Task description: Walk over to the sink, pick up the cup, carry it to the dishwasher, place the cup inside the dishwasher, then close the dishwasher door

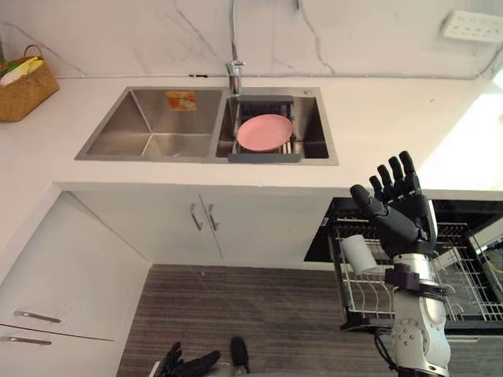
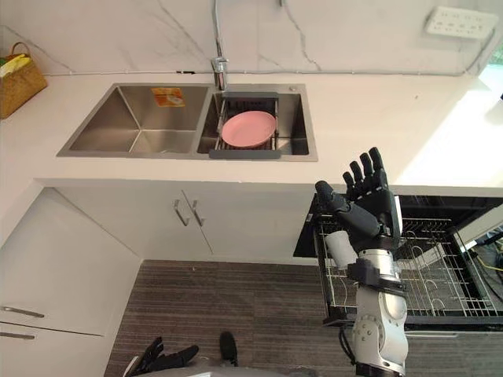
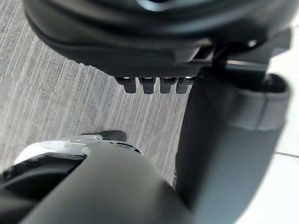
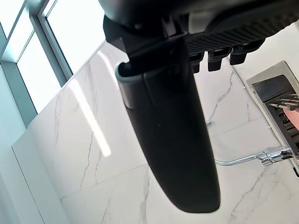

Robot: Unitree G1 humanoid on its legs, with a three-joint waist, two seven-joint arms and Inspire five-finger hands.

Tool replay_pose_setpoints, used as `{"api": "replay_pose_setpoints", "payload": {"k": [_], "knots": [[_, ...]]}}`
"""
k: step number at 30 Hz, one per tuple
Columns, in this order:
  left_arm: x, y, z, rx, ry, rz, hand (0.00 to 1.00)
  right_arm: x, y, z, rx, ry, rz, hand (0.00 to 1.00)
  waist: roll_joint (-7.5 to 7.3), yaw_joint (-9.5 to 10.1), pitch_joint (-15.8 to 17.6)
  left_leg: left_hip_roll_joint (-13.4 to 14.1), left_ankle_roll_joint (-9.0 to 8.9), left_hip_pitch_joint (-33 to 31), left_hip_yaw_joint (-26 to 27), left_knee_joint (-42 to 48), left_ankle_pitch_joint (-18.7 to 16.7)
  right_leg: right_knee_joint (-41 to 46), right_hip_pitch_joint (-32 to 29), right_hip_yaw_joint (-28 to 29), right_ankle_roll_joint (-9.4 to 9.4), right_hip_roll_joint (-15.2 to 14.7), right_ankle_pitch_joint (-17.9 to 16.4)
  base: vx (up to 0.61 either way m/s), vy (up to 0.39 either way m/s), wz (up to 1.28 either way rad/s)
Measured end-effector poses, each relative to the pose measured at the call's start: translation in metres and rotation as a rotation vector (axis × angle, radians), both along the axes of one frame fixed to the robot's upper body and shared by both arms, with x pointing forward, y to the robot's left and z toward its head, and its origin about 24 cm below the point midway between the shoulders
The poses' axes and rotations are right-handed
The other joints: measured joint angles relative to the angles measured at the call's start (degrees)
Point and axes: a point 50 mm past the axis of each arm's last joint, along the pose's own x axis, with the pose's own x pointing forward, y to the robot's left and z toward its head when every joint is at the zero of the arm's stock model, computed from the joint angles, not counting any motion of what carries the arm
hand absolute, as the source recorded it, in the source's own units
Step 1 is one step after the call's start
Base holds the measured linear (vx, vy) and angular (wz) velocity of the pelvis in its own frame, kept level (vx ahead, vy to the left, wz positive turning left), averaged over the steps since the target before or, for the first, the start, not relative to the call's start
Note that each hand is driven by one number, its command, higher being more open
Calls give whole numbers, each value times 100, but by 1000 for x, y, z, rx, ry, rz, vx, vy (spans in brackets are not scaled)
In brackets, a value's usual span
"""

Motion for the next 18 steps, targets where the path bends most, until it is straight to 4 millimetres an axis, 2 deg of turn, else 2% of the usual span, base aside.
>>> {"api": "replay_pose_setpoints", "payload": {"k": [2,3,4,5,6,9,11,13,18], "knots": [[0,1,-2,4,25,-24,100,-6,0,-4,6,18,-14,100,-53,-112,-16,33,-12,43,-170,0,-8,-216,-202,657,216,434,-312,76,-6,55],[0,4,-2,10,34,-30,100,-11,-2,-4,0,24,-26,100,-121,-110,-48,7,-35,77,-224,0,-15,-691,-243,881,228,616,-308,75,-29,34],[0,5,-2,14,39,-33,100,-13,-2,-3,-2,20,-27,100,-177,-112,-64,-32,-60,98,-237,1,-10,-981,-247,929,210,657,-275,86,-61,20],[0,10,-1,27,45,-42,100,-13,-3,-1,-3,6,-29,100,-335,-120,-73,-152,-104,169,-233,0,-9,-1494,-228,970,202,663,45,98,-129,12],[1,12,-1,35,51,-48,100,-14,-5,1,-5,-8,-36,100,-390,-127,-88,-218,-122,220,-244,-3,-25,-1763,-112,988,421,637,84,100,-135,6],[-3,9,-3,24,62,-29,100,-15,-8,6,8,-36,-47,100,-299,-126,-126,-82,-194,275,-152,-4,-56,-2245,85,1018,366,825,259,67,-90,-17],[-5,9,-3,20,66,-6,100,-14,-8,12,6,-63,-34,100,-293,-119,-131,40,-264,301,52,-5,-105,-2611,200,1207,336,977,453,72,-72,-48],[-7,9,-4,17,78,-3,100,-12,-7,13,0,-70,-24,100,-263,-150,-139,68,-278,381,156,-5,-136,-2778,310,1328,307,1022,563,104,-42,-37],[-8,8,-5,8,81,15,100,-11,-4,13,2,-68,-12,100,-230,-173,-136,58,-300,454,181,-4,-198,-2914,440,1346,317,1023,575,65,-11,-6]]}}
